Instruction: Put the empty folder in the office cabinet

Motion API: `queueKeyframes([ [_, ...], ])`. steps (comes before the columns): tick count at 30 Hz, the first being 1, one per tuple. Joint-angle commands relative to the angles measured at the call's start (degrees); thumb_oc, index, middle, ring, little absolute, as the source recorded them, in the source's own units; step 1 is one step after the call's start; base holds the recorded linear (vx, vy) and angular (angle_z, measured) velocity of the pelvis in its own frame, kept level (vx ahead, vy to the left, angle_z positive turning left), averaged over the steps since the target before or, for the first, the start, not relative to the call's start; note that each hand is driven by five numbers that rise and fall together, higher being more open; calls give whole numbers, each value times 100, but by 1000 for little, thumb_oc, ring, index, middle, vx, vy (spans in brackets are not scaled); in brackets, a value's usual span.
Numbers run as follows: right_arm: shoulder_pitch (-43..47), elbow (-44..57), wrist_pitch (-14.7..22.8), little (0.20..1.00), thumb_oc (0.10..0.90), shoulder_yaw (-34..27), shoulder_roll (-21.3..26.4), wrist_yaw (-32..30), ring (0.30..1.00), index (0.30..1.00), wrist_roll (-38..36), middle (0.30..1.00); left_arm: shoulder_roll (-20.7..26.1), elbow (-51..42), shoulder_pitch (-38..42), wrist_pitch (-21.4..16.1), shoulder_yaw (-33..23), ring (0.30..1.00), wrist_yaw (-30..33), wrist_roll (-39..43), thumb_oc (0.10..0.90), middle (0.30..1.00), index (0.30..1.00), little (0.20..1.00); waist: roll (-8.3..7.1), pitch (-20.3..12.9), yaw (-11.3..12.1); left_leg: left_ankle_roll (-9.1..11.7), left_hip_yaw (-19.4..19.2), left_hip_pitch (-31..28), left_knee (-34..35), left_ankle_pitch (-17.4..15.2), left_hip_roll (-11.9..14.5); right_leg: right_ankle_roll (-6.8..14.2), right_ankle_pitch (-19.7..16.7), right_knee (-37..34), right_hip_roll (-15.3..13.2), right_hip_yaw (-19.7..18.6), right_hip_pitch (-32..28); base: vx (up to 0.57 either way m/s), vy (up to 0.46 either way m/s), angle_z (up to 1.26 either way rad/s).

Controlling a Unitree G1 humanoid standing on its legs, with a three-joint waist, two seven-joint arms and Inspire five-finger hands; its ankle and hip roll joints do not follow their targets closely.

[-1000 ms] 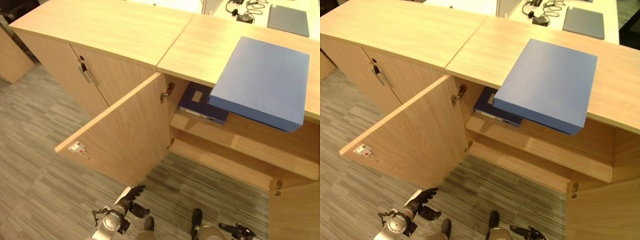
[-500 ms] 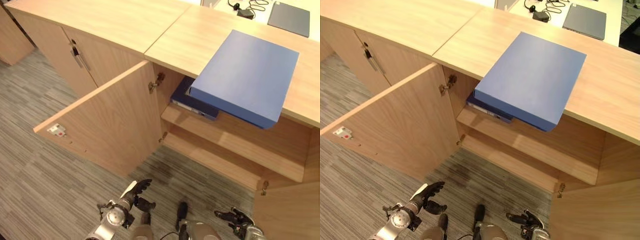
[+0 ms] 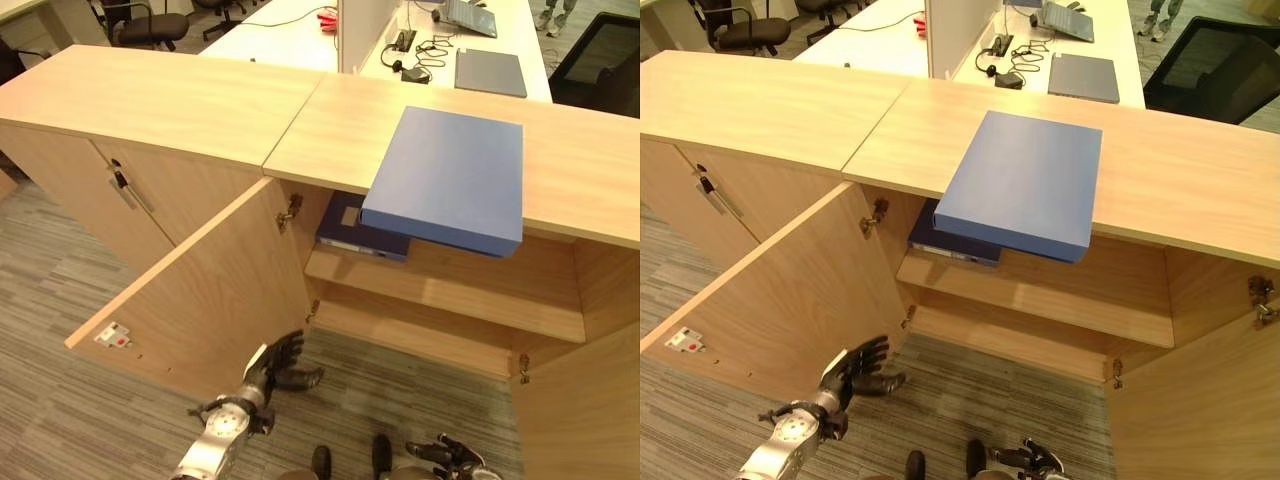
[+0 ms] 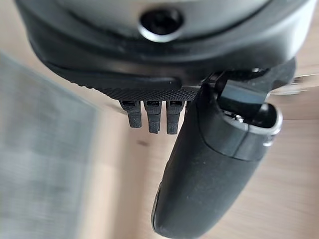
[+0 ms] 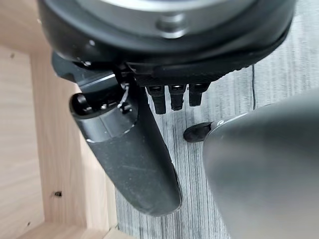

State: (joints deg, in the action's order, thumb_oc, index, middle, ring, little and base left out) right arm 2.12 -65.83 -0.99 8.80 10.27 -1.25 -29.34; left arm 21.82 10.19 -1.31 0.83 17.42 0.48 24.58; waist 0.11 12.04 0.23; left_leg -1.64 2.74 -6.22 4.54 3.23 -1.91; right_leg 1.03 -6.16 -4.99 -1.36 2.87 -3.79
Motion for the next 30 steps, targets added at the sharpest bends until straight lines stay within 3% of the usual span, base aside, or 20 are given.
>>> queueKeyframes([
  [1, -126, -56, 54, 900, 800, 117, 112, 57, 900, 900, 149, 900, 21, -727, 631, -684, -474, 900, 319, -63, 800, 900, 900, 900, -75, -428, 20, 60, 226, 275, 46, -247, -134, 231, 673, 379, 220, 78, -73, 40, 22, -13],
  [4, -167, -91, 37, 900, 800, 124, 90, 59, 900, 900, 185, 900, 84, -1031, 782, -722, -657, 900, 532, -358, 800, 900, 900, 900, -86, -447, 13, 57, 207, 211, 46, -285, -140, 227, 663, 343, 217, 59, -135, 30, 8, -16],
  [8, -273, -105, 120, 900, 800, 173, -64, -44, 900, 900, 122, 900, 128, -1873, 1008, -908, -1286, 900, 1472, -1720, 800, 900, 900, 900, -153, -520, 25, 55, 147, 94, 46, -382, -156, 256, 610, 241, 217, 4, -239, 16, -1, -10],
  [10, -272, -118, 150, 900, 800, 192, -112, -97, 900, 900, 89, 900, 141, -2043, 1055, -914, -1368, 900, 1690, -2104, 800, 900, 900, 900, -172, -536, 28, 60, 114, 103, 46, -351, -157, 268, 564, 231, 211, -1, -225, -15, 2, -6],
  [11, -265, -178, 188, 900, 800, 238, -173, -188, 900, 900, 53, 900, 273, -2189, 1235, -862, -1430, 900, 2084, -2899, 800, 900, 900, 900, -192, -577, 21, 58, 64, 80, 46, -380, -156, 295, 545, 215, 201, -17, -239, -15, 11, -7],
  [13, -252, -250, 188, 900, 800, 294, -211, -248, 900, 900, 83, 900, 391, -2310, 1453, -827, -1424, 900, 2349, -3465, 800, 900, 900, 900, -194, -621, -6, 58, 10, 53, 46, -409, -156, 315, 527, 204, 189, -26, -254, 15, 15, -8],
  [23, -147, -522, 208, 900, 800, 442, -231, -295, 900, 900, 278, 900, 853, -2425, 2511, -912, -730, 900, 2427, -5018, 800, 900, 900, 900, -140, -786, -150, 40, -179, -34, 46, -512, -168, 383, 455, 150, 158, -160, -285, 8, 24, -14],
  [27, -130, -629, 199, 900, 800, 400, -201, -301, 900, 900, 300, 900, 904, -2347, 2666, -931, -517, 900, 2327, -5127, 800, 900, 900, 900, -128, -811, -173, 28, -217, -48, 46, -533, -172, 399, 439, 144, 149, -194, -291, 0, 22, -4],
  [30, -134, -704, 182, 900, 800, 328, -161, -241, 900, 900, 204, 900, 755, -2267, 2780, -1036, -229, 900, 2018, -4685, 800, 900, 900, 900, -121, -847, -229, 21, -270, -71, 46, -553, -174, 412, 430, 130, 133, -207, -304, -2, 13, -2],
])
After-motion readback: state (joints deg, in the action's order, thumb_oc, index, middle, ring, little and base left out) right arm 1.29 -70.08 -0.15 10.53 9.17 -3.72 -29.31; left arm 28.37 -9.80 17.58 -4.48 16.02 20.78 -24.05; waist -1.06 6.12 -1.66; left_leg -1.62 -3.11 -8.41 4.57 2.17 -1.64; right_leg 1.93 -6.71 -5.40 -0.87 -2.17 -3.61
